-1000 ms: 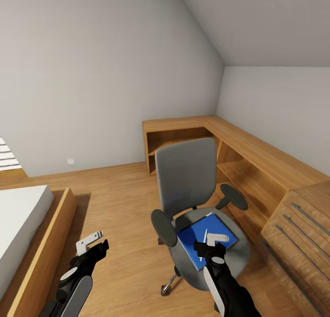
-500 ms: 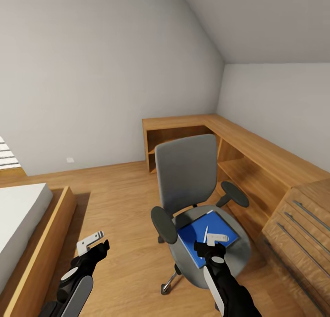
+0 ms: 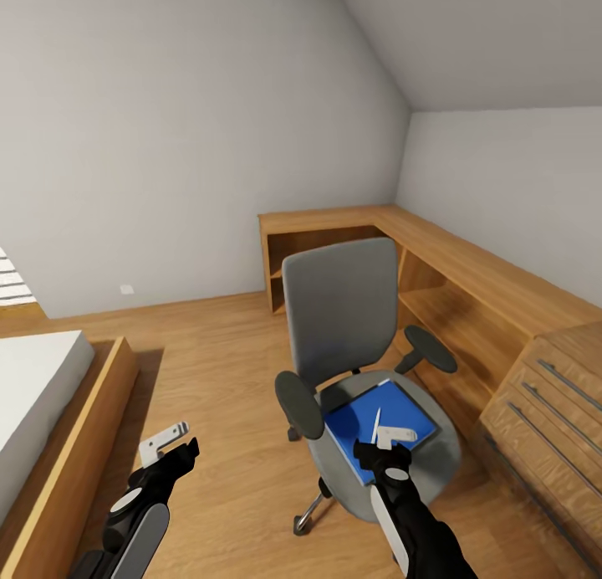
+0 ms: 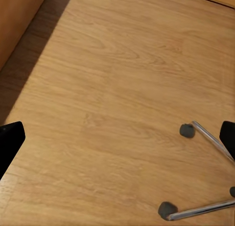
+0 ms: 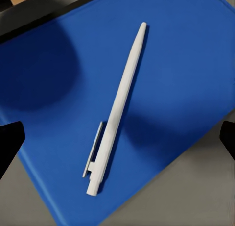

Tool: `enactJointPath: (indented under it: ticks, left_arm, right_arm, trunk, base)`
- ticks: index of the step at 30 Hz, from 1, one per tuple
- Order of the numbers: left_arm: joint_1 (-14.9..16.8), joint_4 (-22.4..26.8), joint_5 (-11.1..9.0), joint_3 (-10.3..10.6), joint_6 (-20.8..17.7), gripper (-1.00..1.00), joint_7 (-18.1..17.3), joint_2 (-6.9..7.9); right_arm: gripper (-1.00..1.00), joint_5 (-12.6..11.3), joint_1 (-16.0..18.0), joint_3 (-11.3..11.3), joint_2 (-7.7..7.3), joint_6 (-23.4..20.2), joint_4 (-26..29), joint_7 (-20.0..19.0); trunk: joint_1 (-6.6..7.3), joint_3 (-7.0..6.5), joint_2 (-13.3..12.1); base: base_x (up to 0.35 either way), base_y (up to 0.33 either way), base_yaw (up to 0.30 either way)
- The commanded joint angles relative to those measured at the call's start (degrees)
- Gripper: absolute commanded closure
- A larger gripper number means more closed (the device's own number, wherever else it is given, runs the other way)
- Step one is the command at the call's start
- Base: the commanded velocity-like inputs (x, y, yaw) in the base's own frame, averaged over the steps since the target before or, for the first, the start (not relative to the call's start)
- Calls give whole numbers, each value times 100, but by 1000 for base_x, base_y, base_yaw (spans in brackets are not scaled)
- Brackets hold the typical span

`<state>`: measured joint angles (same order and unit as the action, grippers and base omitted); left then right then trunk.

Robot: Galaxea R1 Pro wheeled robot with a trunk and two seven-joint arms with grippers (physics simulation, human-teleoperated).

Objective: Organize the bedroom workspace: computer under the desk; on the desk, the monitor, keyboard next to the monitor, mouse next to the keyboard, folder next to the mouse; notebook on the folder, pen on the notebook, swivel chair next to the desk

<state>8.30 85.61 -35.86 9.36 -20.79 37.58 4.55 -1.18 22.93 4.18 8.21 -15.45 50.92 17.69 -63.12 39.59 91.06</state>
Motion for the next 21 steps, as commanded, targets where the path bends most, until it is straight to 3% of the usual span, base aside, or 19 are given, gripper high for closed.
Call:
enactJointPath:
  ticks: [1,21]
  left_arm:
    - [5,8,-35,13,-13,-100,48,7]
    - [5,8,-23,13,-13,-100,51,2]
  right_arm:
    - [-100,-12,2,18,-1,-37,10,38]
    - [-100,-49,1,30,5,-9,47,33]
  trunk:
    - [-22,24,44]
    - [-440,365,807]
  base:
    - [0,0,0]
    - [0,0,0]
